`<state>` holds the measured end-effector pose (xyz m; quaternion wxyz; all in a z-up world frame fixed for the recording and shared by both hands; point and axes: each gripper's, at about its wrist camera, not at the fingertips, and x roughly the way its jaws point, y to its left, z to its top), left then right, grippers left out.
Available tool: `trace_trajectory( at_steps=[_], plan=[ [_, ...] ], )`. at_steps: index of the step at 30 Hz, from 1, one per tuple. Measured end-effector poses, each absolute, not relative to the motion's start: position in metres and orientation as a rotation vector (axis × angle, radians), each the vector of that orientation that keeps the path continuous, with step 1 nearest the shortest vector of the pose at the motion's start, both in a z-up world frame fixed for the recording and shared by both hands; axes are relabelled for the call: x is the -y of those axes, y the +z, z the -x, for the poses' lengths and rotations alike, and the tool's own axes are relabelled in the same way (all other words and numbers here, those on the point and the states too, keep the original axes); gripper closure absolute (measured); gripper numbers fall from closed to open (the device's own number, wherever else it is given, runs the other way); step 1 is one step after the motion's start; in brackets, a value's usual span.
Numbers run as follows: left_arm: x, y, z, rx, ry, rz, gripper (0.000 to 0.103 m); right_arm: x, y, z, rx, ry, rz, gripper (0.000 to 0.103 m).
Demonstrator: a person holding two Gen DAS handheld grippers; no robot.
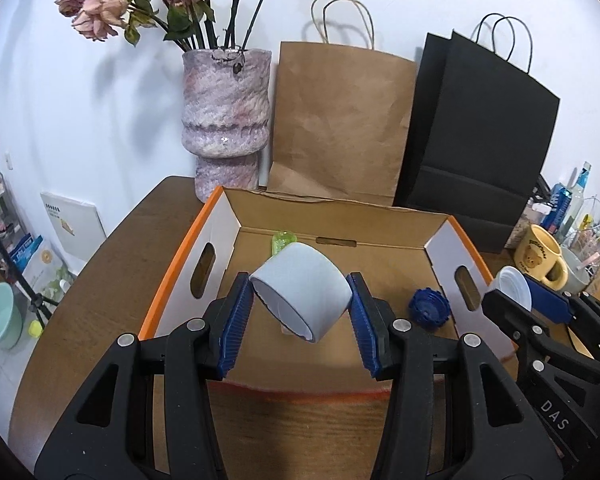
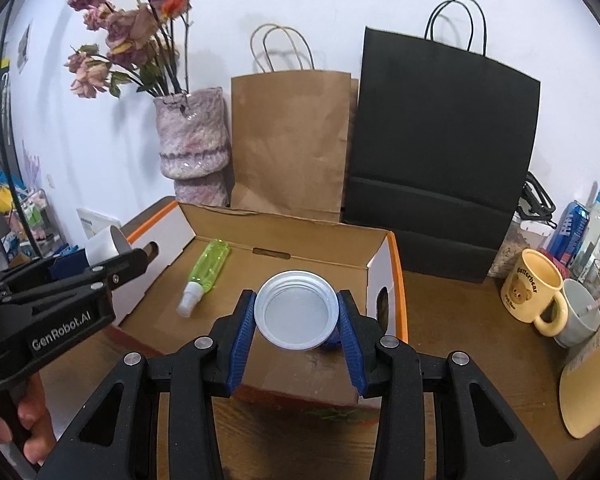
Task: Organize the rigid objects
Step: 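Carry the tape roll and white lid into the box and release both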
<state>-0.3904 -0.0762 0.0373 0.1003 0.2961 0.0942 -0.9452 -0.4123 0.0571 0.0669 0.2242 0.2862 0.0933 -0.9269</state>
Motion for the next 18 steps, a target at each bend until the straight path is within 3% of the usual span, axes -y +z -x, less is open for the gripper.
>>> trace_trajectory(
  at_steps=[18],
  plan=[
    [0.079, 0.015, 0.422, -0.204, -2.756, -0.955, 0.059, -0.057, 0.032, 0.445, -0.271, -2.506, -0.919, 0.058]
  ],
)
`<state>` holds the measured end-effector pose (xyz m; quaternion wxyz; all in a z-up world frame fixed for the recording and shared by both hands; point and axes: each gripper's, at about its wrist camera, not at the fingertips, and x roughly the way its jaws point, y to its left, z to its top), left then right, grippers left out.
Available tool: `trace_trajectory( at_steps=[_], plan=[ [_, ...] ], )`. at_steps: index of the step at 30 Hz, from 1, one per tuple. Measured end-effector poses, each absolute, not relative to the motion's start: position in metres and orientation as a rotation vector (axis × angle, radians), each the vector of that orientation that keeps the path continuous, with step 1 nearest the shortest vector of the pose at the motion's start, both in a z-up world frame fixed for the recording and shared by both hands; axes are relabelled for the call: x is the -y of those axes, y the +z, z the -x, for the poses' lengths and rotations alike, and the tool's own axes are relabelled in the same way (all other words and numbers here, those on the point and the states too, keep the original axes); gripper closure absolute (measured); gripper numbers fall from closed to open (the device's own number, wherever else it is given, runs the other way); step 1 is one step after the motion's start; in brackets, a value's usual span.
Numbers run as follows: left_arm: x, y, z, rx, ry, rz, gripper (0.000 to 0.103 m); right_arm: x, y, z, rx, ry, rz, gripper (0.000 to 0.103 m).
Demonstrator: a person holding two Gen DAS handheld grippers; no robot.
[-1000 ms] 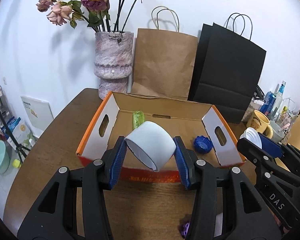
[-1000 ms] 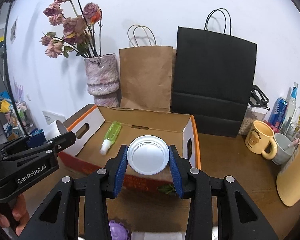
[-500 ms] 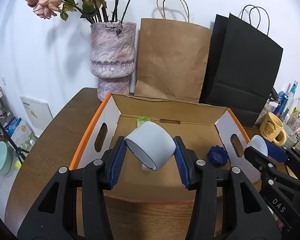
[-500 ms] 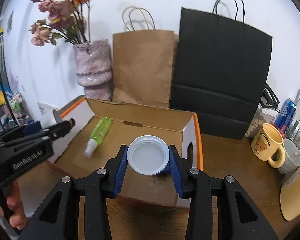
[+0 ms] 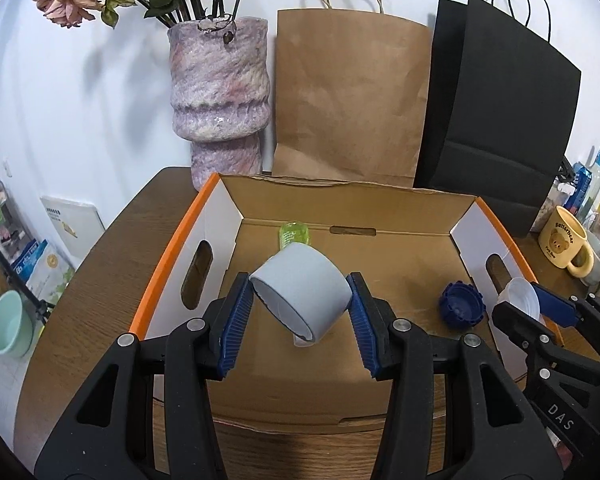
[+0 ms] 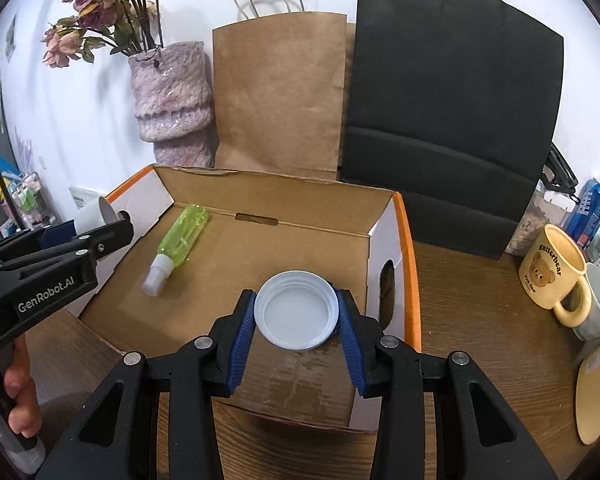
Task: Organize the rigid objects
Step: 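Carry the tape roll and white lid into the box and release both, then withdraw both open grippers from the box toward the table items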
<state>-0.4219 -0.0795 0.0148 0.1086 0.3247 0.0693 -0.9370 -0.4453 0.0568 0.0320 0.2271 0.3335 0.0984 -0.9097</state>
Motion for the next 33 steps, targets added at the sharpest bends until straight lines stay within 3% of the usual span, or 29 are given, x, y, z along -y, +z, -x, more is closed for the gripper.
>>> trace_trajectory(
  at_steps=[5, 7, 8, 9, 13, 33],
  plan=[
    [0.078, 0.016, 0.421, -0.199, -2.769, -0.941, 0.058, -0.061, 0.034, 0.449, -0.226, -2.511, -0.917, 0.057],
    [0.079, 0.014, 0.422, -0.202, -2.761, -0.94, 0.033, -0.062, 0.034, 0.451, -0.222, -2.521, -0.934, 0.033],
    [0.08, 0.014, 0.422, -0.206, -2.753, -0.93, 0.026, -0.063, 0.033, 0.452, -0.229, -2.534, -0.944, 0.007],
    [0.081, 0.015, 0.422, -0.209, -2.747, -0.923, 0.017, -0.063, 0.032, 0.453, -0.237, -2.545, -0.949, 0.0],
    [0.088, 0.019, 0.419, -0.251, -2.742, -0.881, 0.0, -0.063, 0.033, 0.452, -0.24, -2.545, -0.938, 0.0],
    [0.094, 0.027, 0.405, -0.301, -2.732, -0.832, 0.0, -0.067, 0.038, 0.444, -0.265, -2.563, -0.933, 0.0]
  ],
)
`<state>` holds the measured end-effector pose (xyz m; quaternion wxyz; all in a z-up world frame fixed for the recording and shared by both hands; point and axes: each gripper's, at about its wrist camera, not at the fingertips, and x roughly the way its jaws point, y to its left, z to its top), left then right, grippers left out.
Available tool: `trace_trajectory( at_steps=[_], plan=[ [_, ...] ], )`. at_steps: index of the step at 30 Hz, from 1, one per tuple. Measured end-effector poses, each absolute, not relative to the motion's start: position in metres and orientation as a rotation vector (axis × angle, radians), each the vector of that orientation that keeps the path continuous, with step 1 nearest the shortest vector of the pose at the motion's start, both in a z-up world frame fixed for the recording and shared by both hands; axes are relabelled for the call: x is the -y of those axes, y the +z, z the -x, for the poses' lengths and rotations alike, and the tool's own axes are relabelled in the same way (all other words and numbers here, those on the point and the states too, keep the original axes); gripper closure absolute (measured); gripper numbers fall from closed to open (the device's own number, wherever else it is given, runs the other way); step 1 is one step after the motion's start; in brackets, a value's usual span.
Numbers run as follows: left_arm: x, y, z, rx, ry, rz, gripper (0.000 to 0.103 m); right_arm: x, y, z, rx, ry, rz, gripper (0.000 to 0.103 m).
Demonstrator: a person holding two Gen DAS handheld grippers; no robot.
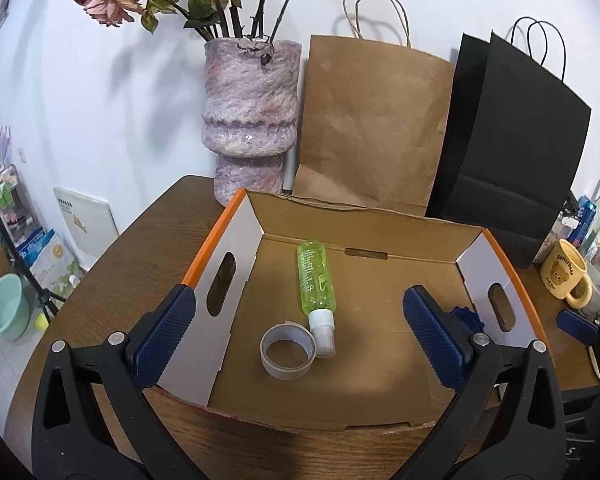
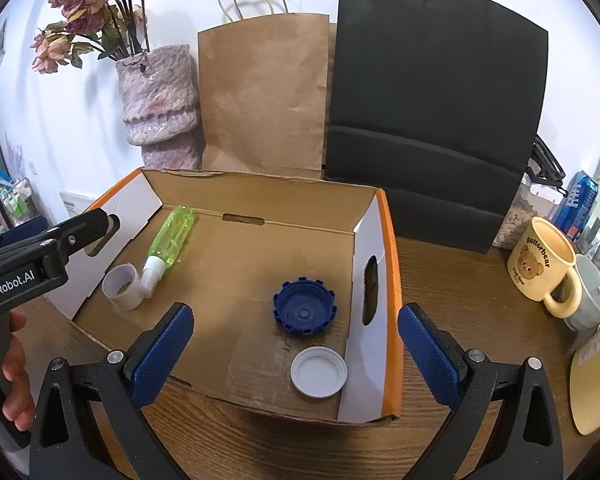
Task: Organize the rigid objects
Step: 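Withdraw both open grippers from the box toward the table items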
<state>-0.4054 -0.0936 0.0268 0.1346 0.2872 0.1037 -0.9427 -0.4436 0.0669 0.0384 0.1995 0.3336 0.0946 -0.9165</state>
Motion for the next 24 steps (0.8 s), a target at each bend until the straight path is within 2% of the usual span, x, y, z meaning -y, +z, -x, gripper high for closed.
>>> trace_trajectory(
  at_steps=[24],
  plan=[
    [0.077, 0.047, 0.323, -0.22, -2.826, -0.71, 0.0, -0.11, 0.073, 0.355, -0.263, -2.611, -0.774, 0.0]
  ],
)
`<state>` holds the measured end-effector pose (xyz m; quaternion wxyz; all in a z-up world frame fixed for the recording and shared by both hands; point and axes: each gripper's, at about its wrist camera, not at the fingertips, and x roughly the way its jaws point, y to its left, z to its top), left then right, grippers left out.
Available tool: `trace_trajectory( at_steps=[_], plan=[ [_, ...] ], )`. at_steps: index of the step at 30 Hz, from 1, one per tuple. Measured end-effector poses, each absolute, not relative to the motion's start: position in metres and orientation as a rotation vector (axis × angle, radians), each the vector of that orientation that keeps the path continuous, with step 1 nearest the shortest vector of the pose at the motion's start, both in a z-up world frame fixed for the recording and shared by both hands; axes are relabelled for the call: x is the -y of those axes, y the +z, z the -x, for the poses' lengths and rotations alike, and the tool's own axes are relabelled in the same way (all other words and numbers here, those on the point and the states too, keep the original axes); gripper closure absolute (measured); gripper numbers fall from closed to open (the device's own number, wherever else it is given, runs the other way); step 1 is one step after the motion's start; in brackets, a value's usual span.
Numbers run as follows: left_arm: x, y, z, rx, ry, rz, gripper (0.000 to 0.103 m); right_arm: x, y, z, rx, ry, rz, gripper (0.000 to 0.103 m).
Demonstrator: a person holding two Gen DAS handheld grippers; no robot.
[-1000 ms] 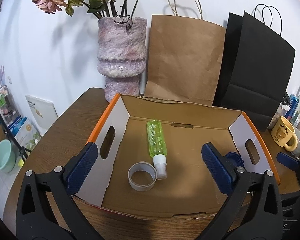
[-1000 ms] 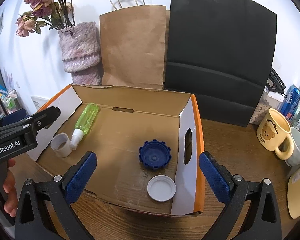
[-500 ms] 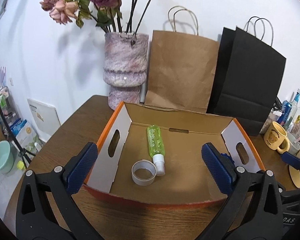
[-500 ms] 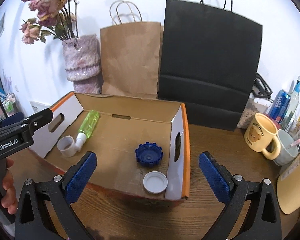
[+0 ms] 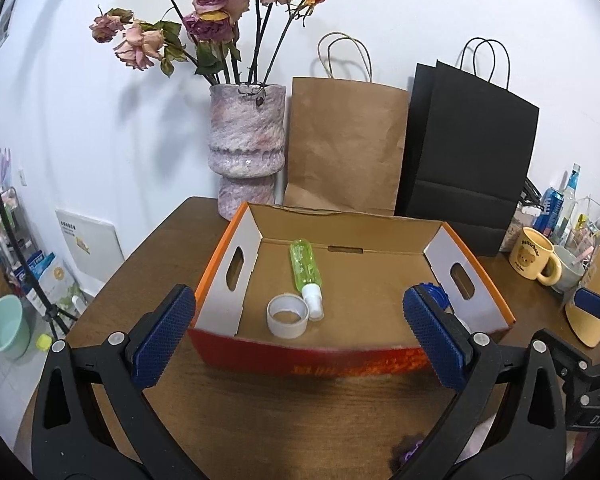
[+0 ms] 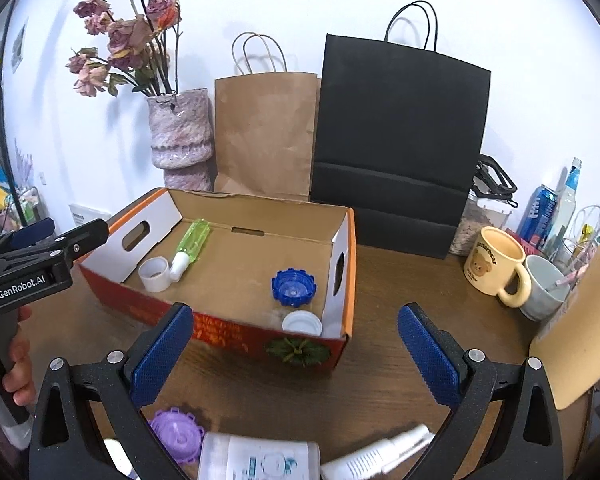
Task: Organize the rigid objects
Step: 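Withdraw both open grippers from the box toward the table items, then grasp the white square plug adapter with the right gripper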
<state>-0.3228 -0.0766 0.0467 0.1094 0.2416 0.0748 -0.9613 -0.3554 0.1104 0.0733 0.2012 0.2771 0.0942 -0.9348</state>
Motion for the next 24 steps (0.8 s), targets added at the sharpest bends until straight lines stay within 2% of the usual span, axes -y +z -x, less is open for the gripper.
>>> trace_trajectory(
  at_steps=[24],
  plan=[
    [0.033, 0.021, 0.257, -0.18, -2.851, -0.815, 0.0, -0.177, 0.05, 0.283, -0.283, -2.582, -0.81, 0.0]
  ],
)
